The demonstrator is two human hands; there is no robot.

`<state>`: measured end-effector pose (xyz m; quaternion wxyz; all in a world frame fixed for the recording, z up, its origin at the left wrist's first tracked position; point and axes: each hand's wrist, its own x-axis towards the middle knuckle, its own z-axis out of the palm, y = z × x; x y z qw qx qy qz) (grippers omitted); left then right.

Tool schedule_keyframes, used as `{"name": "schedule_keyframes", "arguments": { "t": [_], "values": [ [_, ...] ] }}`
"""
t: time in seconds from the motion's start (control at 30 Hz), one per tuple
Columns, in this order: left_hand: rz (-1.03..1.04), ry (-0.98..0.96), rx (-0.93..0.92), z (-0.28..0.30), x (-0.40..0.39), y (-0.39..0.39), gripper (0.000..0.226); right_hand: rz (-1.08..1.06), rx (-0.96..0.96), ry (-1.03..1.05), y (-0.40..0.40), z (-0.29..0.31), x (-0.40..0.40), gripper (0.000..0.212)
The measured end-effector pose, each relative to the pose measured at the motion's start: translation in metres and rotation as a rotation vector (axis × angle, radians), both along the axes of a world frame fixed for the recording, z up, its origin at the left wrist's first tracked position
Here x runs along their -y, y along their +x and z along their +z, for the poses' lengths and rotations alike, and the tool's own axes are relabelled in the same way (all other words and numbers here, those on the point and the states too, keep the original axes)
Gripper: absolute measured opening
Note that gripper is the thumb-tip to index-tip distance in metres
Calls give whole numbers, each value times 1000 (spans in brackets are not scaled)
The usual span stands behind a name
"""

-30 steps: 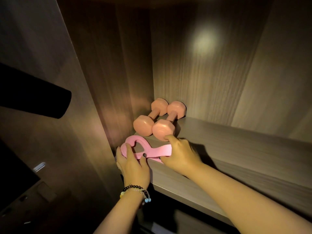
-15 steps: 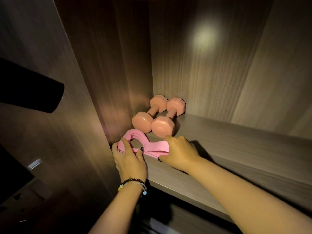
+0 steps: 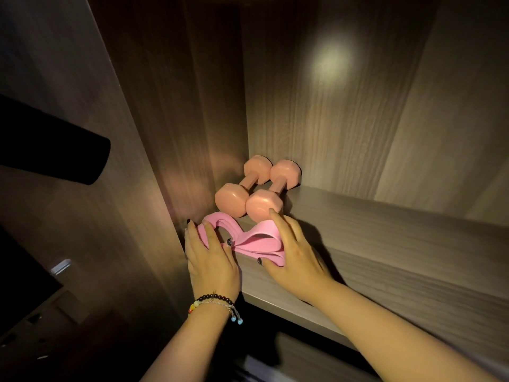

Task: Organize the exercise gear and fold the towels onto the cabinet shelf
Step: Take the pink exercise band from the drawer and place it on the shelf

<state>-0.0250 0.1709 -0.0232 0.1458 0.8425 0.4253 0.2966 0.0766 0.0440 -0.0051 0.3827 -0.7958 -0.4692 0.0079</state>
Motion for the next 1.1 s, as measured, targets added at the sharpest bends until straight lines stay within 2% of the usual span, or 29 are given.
{"name": "schedule_keyframes", "arguments": {
  "t": [0.27,0.6,0.7,0.8,0.97,1.1],
  "values": [
    [-154,-74,4,8,20,-28,67,-33,-3,-73,-9,15,26,93],
    [-544,-250,54,67,63,-73,77,-87,115,-375,-53,62,110,78],
    [-644,-188,24,88,87,-90,77,-86,207,-453,-71,69,143,79],
    [-728,-108,-82,105,113,-105,77,-95,257,-505,-86,79,176,80],
    [-847,62,-145,126,155,-111,76,-184,313,-462,-112,105,241,80],
    [-984,97,-141,136,195,-104,76,-296,297,-476,-137,123,300,83]
  ]
}}
